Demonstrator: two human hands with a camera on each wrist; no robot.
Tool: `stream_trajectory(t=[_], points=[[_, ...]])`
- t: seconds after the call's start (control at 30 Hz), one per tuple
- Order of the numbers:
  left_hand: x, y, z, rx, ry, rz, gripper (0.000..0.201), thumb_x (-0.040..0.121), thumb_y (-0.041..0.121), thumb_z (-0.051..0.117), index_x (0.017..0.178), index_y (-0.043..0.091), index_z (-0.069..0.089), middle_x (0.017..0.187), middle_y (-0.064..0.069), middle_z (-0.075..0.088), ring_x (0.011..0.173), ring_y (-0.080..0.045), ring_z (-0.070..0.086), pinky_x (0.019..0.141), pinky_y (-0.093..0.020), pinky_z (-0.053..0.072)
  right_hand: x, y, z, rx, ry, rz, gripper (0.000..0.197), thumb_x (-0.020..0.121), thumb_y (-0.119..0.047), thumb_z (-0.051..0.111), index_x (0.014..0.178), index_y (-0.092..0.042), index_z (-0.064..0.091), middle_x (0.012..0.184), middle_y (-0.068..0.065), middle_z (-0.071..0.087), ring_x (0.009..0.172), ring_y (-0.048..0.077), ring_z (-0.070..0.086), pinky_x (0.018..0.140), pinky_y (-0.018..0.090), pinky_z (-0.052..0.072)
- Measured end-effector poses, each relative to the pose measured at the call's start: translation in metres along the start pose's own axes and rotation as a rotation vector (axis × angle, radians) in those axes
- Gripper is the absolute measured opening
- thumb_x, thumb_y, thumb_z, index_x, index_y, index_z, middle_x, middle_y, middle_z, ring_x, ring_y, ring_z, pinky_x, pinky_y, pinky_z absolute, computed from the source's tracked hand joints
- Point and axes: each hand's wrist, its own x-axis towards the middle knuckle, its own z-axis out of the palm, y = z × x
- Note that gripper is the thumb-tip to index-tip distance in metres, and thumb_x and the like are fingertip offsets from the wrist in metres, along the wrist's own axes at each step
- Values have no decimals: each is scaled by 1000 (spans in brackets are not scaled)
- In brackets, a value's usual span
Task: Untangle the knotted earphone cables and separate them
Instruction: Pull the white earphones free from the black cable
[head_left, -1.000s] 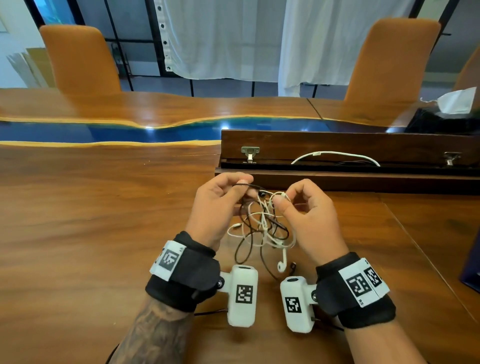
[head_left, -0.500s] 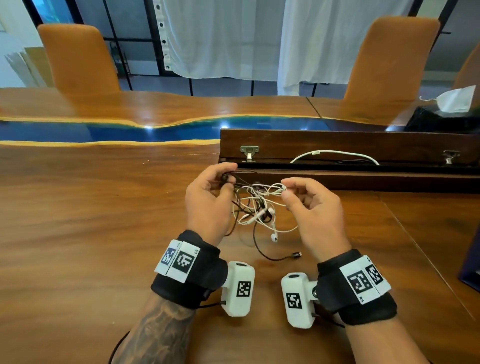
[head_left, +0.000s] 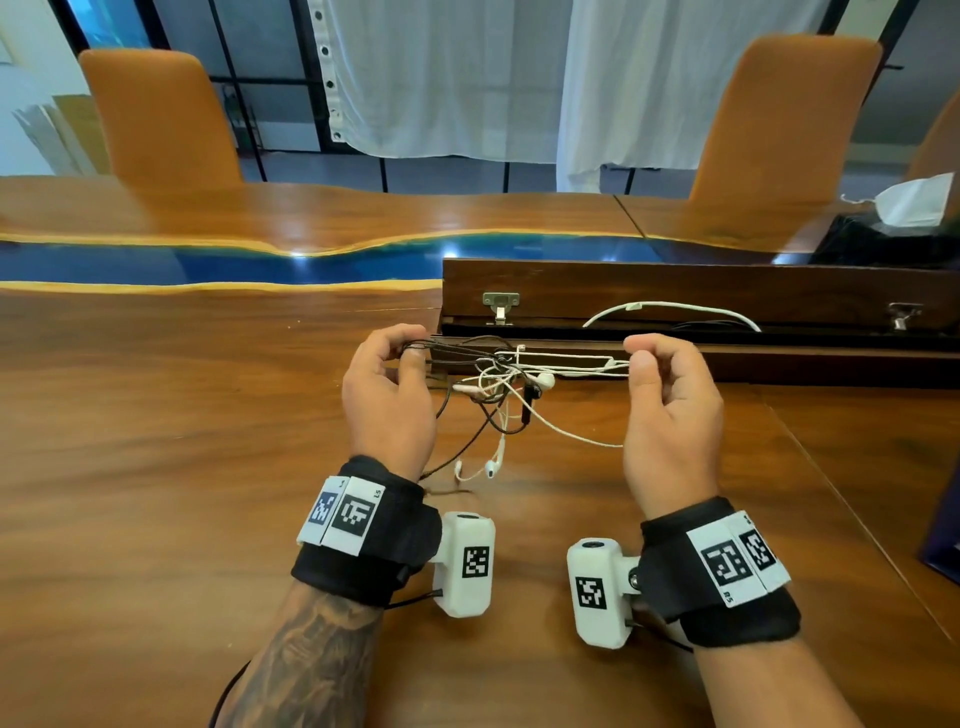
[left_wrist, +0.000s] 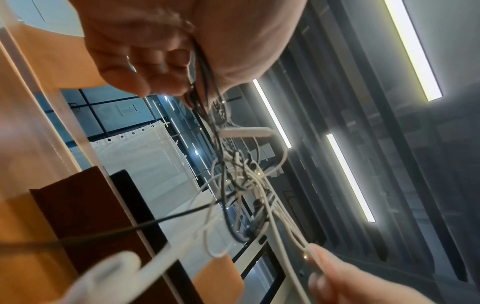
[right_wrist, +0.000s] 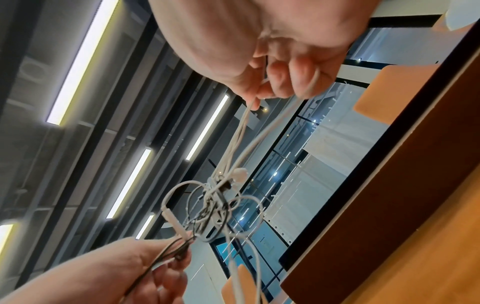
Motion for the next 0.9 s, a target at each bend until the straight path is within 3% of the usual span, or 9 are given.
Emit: stream_trajectory(t=[0.17,0.23,0.37,0.43,0.5,0.57,0.7,0.83,0.9], points=[[0,0,3,-180,-95,-174,15,102,17,54,96,21,67,72,11,57,69,-14,50,65,-35,44,-2,-1,1,14,-74,36,12,100,-16,58,100,-26,64,87,0,65,75,-3,56,66,10,46],[-5,5,5,-204,-181,-176,17,102,20,54,91,21,66,66,12,53,67,-13,47,64,-34,42,-3,2,2,-37,-157,56,10,97,-15,63,98,-24,67,88,3,64,78,0,57,66,9,46],[-14,17,8,-213,-330,-137,25,103,20,52,82,13,64,66,1,55,60,-14,48,57,-27,43,-6,-1,4,-53,-178,20,16,94,-18,68,105,-29,66,108,-12,61,100,2,59,80,15,48],[-18,21,10,-243,-388,-145,26,104,20,51,83,11,63,71,-5,61,63,-19,52,59,-29,46,-6,-6,2,16,-203,-31,11,95,-17,67,101,-26,68,99,-12,65,94,5,62,76,15,49],[-21,24,11,-271,-433,-147,26,105,22,49,85,10,62,75,-7,65,65,-20,54,61,-32,49,-9,-9,3,15,-351,-48,5,95,-22,68,94,-26,70,87,-11,67,86,8,63,70,16,49],[-23,25,11,-313,-478,-156,27,106,23,46,89,10,62,75,-8,66,66,-18,56,63,-31,50,-12,-7,5,-18,-458,-17,6,93,-28,71,98,-31,70,88,-11,67,86,8,62,69,16,48],[-26,27,12,-365,-552,-196,34,107,28,40,108,7,67,66,-7,59,66,-18,55,64,-27,52,-14,-3,9,-13,-492,42,24,89,-26,75,106,-38,64,89,-9,63,83,9,58,68,14,46],[-27,29,13,-365,-604,-217,45,107,35,34,104,9,70,61,-2,51,60,-11,51,61,-21,49,-15,-6,9,77,-474,47,20,92,-28,72,110,-34,69,82,1,65,81,19,62,71,29,54],[-27,30,12,-375,-610,-207,45,108,34,33,103,7,70,60,-2,50,58,-10,49,59,-20,48,-15,-8,9,93,-452,42,16,93,-27,71,107,-35,70,87,0,69,83,17,65,75,32,56]])
